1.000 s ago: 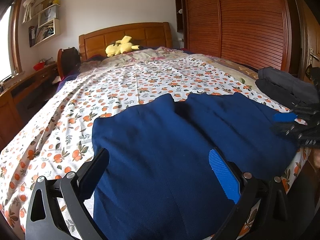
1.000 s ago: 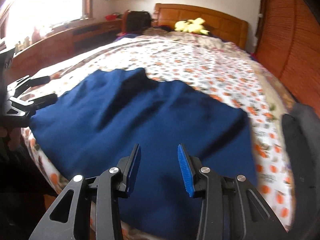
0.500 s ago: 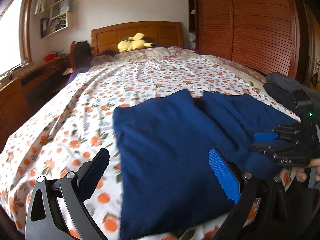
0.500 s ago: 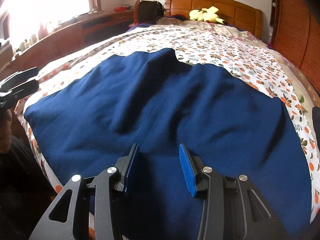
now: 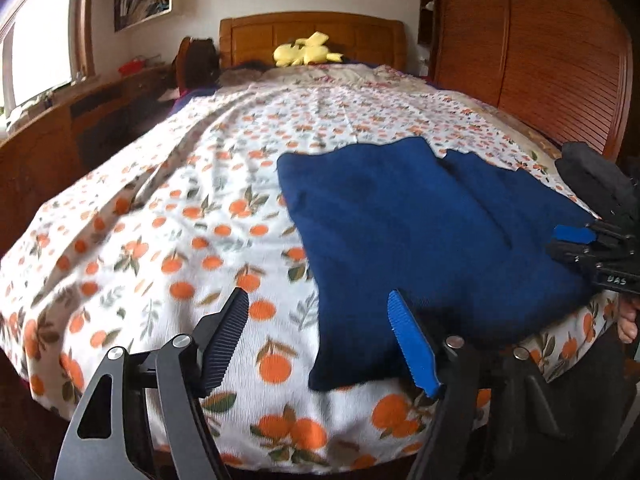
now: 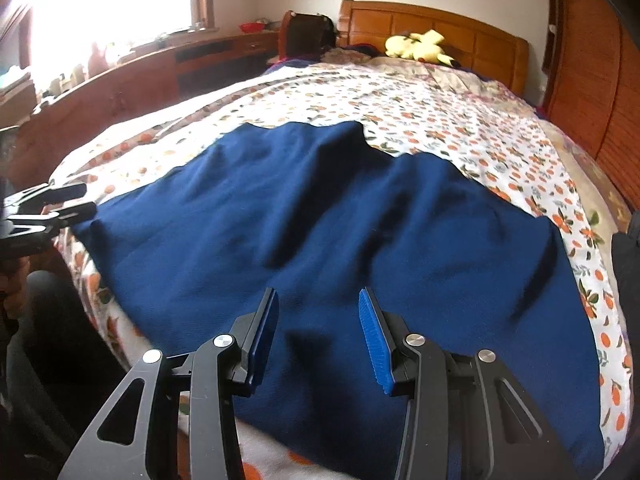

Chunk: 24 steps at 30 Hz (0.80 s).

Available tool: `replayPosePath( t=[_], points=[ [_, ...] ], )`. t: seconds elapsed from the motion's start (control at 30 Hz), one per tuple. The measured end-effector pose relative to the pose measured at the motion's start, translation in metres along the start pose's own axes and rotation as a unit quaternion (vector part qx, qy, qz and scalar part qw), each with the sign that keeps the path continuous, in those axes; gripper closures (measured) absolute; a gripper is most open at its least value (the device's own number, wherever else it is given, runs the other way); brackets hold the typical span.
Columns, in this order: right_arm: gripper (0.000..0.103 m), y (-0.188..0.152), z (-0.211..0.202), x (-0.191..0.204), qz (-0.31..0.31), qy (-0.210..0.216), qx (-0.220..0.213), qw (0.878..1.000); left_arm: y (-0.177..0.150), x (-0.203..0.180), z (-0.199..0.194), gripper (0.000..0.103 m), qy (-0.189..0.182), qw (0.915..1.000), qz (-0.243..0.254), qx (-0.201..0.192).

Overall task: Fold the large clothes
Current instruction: 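Move the left gripper to the edge of the folded navy jacket, then close the left gripper on the navy jacket edge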

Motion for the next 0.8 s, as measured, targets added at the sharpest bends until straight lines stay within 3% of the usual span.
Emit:
replayPosePath(
  t=[0.27,0.47,0.63,0.8],
  points=[
    [0.060,-0.008,0.003,0.026,-0.002,0.025,0.013,1.000,-0.029,0.006,-0.001,0.029,0.007,0.9996,-0.011,0.025],
    [0.058,-0.025,0.012,0.028,-0.003,0.018,0.024,1.000,-0.041,0.004,-0.001,0.033,0.001,0.9990,-0.027,0.035],
    [0.058,-0.026,0.012,0.027,0.003,0.022,0.018,1.000,-0.043,-0.004,-0.004,0.054,-0.021,0.9979,-0.048,0.038],
    [0.058,-0.027,0.012,0.026,0.007,0.026,0.014,1.000,-0.043,-0.008,-0.002,0.058,-0.020,0.9978,-0.048,0.041]
  ],
)
Point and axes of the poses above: each gripper's, at about its wrist camera, not at the fingertips, and z roughly the way its jaws point, x to its left, y to its top, the point moved 9 cm from there along z, roughly the way its jaws point, and after that the axes turned 15 degrees about -x, right-handed, at the moved point
